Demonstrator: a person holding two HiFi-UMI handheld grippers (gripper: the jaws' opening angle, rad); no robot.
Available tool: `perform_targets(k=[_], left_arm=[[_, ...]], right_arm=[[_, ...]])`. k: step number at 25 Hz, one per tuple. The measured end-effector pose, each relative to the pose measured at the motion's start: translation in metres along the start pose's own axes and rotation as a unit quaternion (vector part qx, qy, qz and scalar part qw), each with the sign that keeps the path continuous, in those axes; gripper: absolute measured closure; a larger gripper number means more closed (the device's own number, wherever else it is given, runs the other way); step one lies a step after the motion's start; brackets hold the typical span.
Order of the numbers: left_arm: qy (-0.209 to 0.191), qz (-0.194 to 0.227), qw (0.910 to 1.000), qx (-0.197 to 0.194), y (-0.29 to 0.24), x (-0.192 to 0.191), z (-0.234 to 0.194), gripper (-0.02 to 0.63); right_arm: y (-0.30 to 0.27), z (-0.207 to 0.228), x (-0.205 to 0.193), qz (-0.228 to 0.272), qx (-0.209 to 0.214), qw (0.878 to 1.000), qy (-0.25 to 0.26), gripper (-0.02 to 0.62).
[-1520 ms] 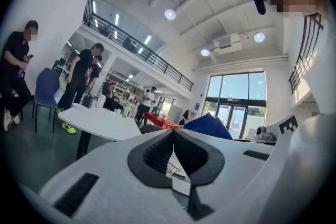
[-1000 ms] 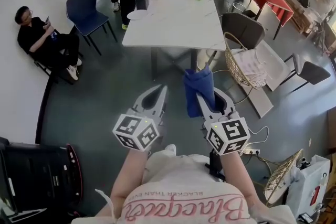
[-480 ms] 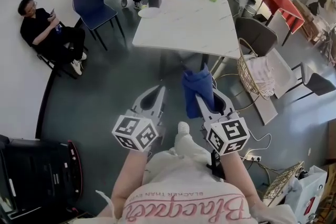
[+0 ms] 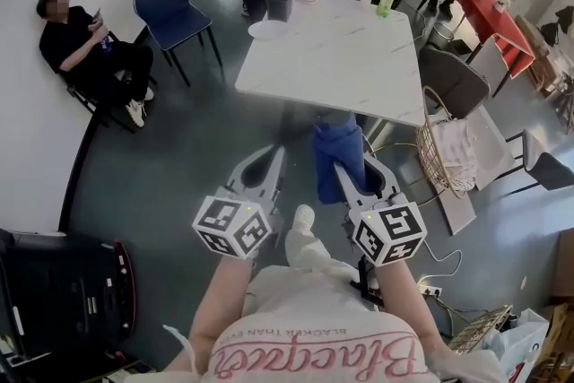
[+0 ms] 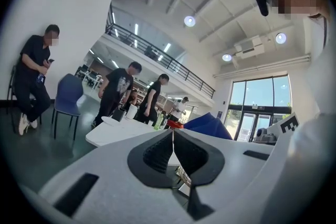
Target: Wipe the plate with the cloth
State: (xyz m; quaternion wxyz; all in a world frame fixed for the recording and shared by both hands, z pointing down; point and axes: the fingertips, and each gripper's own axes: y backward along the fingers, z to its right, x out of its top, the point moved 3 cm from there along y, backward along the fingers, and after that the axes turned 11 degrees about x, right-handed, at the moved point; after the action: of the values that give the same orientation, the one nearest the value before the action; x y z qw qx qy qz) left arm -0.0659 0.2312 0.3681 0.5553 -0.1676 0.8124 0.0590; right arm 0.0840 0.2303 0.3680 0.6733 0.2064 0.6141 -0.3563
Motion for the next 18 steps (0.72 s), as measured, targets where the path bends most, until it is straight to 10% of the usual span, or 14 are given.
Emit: perform_targets(k=[18], left_arm=[[-0.008,0.004,0.9978,0.066,-0.139,0.038,-0.072,0.601]], right_arm=[[-0.146,0.104,0.036,-0.019,0.071,0.997,-0.004,0.480]])
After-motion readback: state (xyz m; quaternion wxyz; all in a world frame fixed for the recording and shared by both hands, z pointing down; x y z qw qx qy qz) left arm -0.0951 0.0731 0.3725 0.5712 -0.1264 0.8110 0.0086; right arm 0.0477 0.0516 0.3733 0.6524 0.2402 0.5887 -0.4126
